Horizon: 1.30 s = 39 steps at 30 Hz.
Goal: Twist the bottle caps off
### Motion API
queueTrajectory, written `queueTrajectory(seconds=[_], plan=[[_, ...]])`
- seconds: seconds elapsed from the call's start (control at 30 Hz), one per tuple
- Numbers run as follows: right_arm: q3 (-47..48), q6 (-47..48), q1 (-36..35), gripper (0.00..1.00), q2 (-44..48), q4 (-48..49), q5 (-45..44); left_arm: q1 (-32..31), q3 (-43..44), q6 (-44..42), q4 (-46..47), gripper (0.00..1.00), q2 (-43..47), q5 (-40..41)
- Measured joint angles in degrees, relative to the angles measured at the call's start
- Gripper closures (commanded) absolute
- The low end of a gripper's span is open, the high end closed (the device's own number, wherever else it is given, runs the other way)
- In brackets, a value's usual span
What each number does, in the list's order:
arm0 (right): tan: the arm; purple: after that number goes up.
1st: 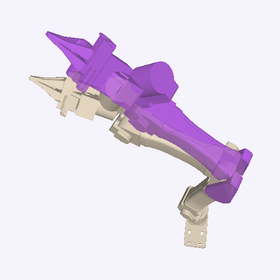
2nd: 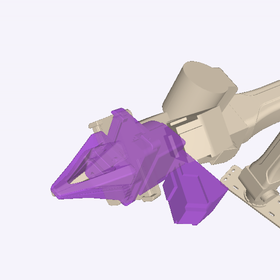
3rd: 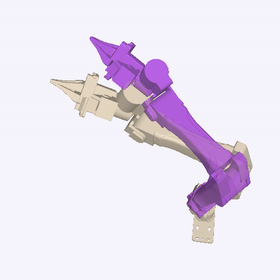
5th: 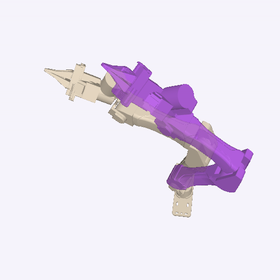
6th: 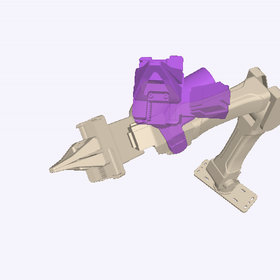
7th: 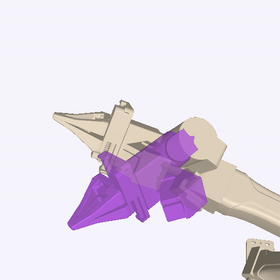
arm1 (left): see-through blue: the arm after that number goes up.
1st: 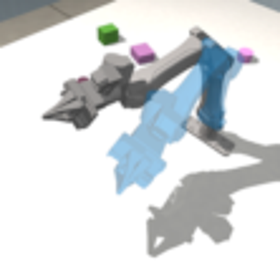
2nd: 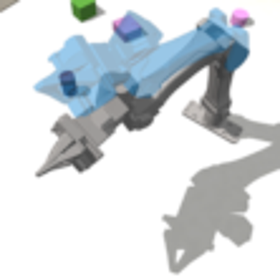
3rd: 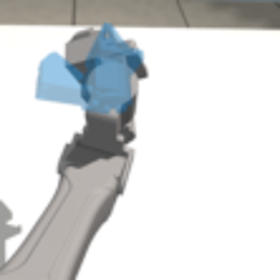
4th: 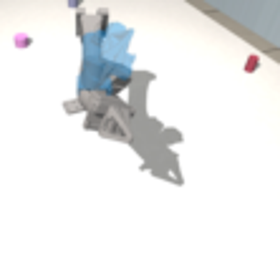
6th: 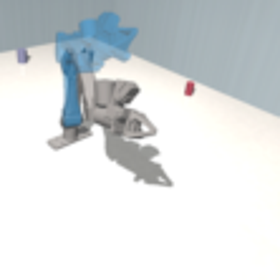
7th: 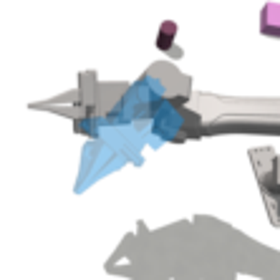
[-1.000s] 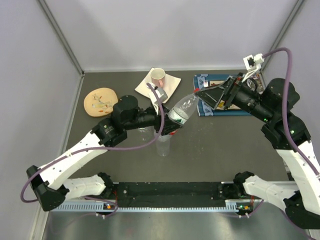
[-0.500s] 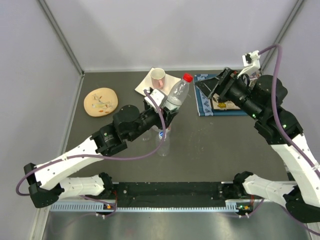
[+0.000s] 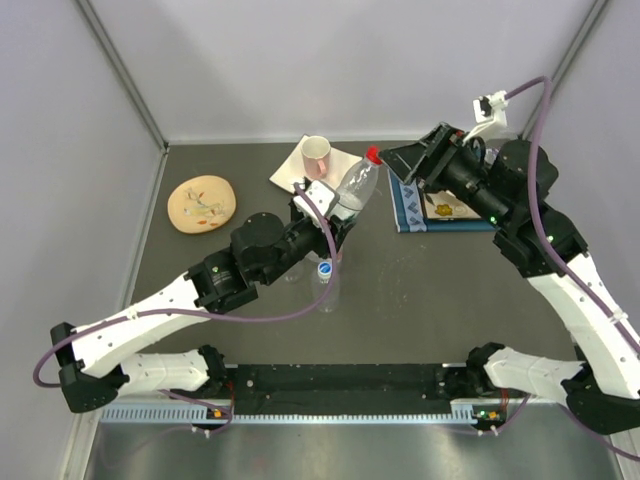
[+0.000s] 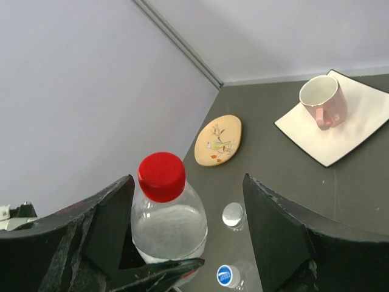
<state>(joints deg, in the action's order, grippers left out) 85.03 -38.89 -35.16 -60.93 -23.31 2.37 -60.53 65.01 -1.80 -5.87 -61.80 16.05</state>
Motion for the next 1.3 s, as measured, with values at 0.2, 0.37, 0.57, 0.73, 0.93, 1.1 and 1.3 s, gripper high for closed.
queueTrajectory(seconds=[0.2, 0.37, 0.57, 0.73, 0.93, 1.1, 1.3], plan=[[0.2, -0.5, -0.9, 0.35, -3.1, 1.3, 1.0, 0.0, 0.0, -0.1, 0.3, 0.75, -0.5, 0.1], [0.2, -0.9, -1.5, 0.51, -4.5, 1.7, 1.6, -0.1, -0.4, -0.1, 0.3, 0.76, -0.7, 0.1], [0.2, -1.0, -1.7, 0.52, -4.5, 2.6, 1.8, -0.2, -0.9, -0.1, 0.3, 0.76, -0.7, 0.1], [0.0, -0.9, -1.7, 0.79, -4.4, 3.2, 1.7, -0.2, -1.0, -0.1, 0.3, 0.76, -0.7, -0.1], [-1.0, -0.3, -1.7, 1.00, -4.2, 4.7, 1.6, -0.2, -1.2, 0.4, 0.6, 0.76, -0.7, 0.0], [-1.8, 0.6, -1.7, 1.00, -3.8, 4.9, 2.7, -0.2, -1.8, 0.8, 0.7, 0.77, -0.4, -0.8], [-1.8, 5.2, -1.4, 1.00, -1.9, 4.8, 8.9, 4.5, -2.3, 4.8, -0.8, 0.76, 2.6, -15.7]])
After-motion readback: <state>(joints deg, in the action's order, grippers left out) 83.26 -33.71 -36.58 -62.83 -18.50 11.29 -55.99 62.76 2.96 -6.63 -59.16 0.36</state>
